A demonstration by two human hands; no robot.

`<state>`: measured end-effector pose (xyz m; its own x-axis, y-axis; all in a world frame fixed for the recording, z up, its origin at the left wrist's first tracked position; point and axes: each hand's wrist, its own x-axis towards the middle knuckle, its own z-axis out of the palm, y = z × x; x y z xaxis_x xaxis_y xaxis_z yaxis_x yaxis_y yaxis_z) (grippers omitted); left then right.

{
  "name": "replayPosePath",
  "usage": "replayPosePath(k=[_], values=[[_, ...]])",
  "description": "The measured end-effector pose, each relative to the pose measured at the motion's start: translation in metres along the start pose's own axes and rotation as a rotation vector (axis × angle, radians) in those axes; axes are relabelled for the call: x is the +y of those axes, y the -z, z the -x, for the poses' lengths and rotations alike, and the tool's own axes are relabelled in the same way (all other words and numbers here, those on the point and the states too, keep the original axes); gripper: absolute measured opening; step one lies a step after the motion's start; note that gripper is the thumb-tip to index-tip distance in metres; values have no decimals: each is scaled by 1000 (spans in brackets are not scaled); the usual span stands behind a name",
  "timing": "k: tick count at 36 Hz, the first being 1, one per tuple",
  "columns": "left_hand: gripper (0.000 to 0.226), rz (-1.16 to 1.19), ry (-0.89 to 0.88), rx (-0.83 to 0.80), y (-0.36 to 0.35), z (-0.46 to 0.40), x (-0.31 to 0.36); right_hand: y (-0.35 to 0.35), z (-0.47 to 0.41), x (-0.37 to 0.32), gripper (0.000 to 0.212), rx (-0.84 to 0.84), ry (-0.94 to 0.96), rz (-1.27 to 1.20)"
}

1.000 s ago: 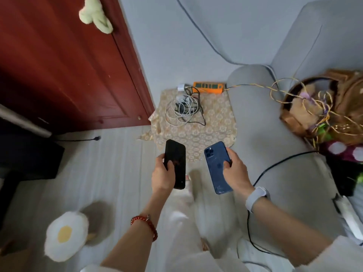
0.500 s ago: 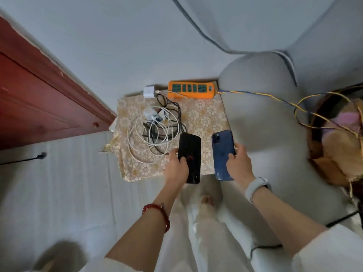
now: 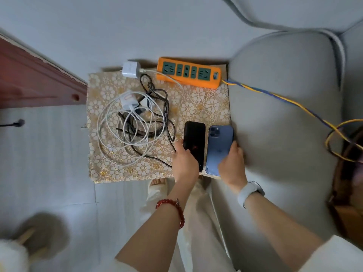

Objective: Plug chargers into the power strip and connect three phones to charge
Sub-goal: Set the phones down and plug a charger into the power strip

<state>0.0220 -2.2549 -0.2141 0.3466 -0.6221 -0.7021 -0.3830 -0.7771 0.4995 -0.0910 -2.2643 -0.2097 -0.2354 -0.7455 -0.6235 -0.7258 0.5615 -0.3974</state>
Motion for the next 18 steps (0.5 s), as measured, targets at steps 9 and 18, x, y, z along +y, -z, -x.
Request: replayPosePath(k=[9,18], values=[[52,-156,-217,50,-3,16,0,2,1,-4,65,-152,153,98],[32,-216,-371,451,44,-7,-18,-8,-15,-56,43,-51,517,68]])
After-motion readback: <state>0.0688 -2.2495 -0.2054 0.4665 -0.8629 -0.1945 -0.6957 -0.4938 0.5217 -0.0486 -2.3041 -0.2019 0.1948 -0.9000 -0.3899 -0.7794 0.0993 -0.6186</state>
